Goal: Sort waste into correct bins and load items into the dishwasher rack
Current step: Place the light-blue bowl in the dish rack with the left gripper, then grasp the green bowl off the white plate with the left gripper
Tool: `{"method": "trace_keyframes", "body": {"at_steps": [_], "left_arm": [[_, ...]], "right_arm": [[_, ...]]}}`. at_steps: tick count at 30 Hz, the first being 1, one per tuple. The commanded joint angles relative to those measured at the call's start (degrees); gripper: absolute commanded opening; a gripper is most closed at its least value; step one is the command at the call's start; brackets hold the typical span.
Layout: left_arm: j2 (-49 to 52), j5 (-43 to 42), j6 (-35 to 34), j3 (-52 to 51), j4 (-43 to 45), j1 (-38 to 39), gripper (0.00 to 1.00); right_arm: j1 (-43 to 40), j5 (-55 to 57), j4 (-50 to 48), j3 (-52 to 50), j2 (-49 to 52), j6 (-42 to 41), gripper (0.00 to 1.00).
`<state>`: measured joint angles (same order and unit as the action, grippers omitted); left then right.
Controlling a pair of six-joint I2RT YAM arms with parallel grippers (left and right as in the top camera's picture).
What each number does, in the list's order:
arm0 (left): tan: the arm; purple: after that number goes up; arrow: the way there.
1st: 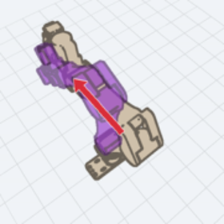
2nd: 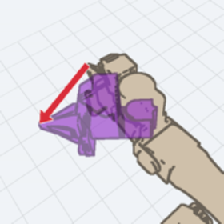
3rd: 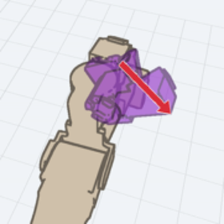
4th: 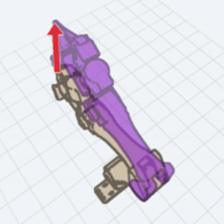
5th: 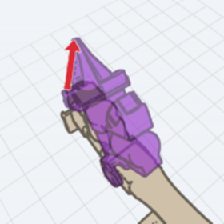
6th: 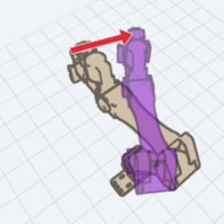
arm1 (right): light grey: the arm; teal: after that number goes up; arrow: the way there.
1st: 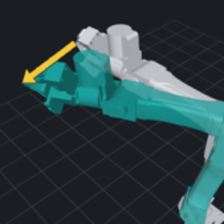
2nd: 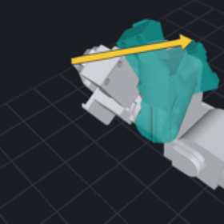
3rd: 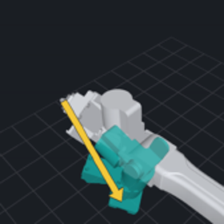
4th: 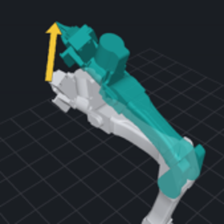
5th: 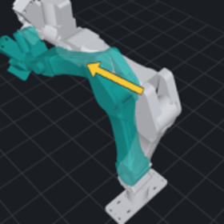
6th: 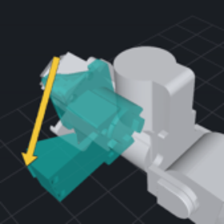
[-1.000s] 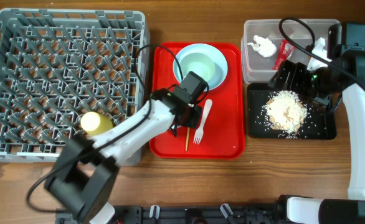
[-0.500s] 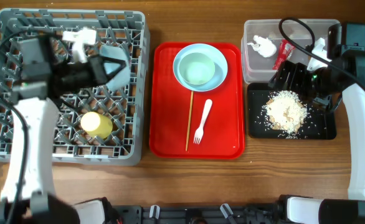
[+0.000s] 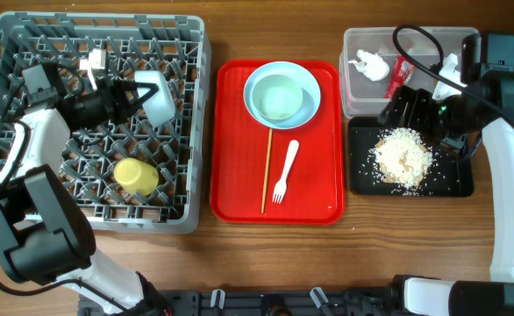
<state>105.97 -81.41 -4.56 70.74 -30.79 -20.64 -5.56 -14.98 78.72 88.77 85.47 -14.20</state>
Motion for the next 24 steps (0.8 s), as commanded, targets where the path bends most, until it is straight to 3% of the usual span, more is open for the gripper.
{"method": "trace_keyframes", "body": {"at_steps": [1,3,6,8,11,12,13,14,15,19,22,24], "left_arm": [[1.4,0.1,1.2,0.4,0.7,-0.5,0.04],[2.5,0.1,1.2,0.4,0.6,-1.3,0.05],[3.3,0.1,1.2,0.4,0.4,-3.0,0.14],[3.3,2.4,1.1,0.4,-0.2,-5.0,0.25],[3.3,11.0,1.2,0.4,-5.2,-9.7,0.62],[3.3,11.5,1.2,0.4,-5.9,-10.6,0.67],[3.3,11.6,1.2,0.4,-6.2,-11.6,0.77],[3.1,11.6,1.1,0.4,-6.6,-13.5,0.95],[2.2,11.6,1.1,0.4,-6.8,-15.1,1.00],[-7.1,14.1,1.1,0.4,-7.8,-16.6,1.00],[-14.6,25.0,1.1,0.4,-11.1,-13.5,1.00],[-21.9,35.7,-1.1,0.4,-13.7,-6.2,1.00]], "right_arm": [[-0.1,-0.7,0.3,0.6,-0.2,0.5,1.00],[-0.1,-0.7,0.4,0.6,-0.2,0.5,1.00],[-0.1,-0.7,0.5,0.6,-0.2,0.5,1.00],[-0.1,-0.7,0.6,0.6,-0.2,0.5,1.00],[-0.1,-0.7,0.6,0.6,-0.2,0.5,1.00],[-0.1,-0.7,0.6,0.6,-0.2,0.5,1.00],[-0.1,-0.7,0.6,0.6,-0.2,0.5,1.00],[-0.1,-0.7,0.7,0.6,-0.2,0.5,1.00],[-0.1,-0.7,0.7,0.6,-0.2,0.5,1.00],[-0.1,-0.7,0.7,0.6,-0.2,0.5,1.00],[-0.1,-0.7,0.7,0.6,-0.2,0.5,0.99],[-0.1,-0.7,0.7,0.6,-0.2,0.5,1.00]]}}
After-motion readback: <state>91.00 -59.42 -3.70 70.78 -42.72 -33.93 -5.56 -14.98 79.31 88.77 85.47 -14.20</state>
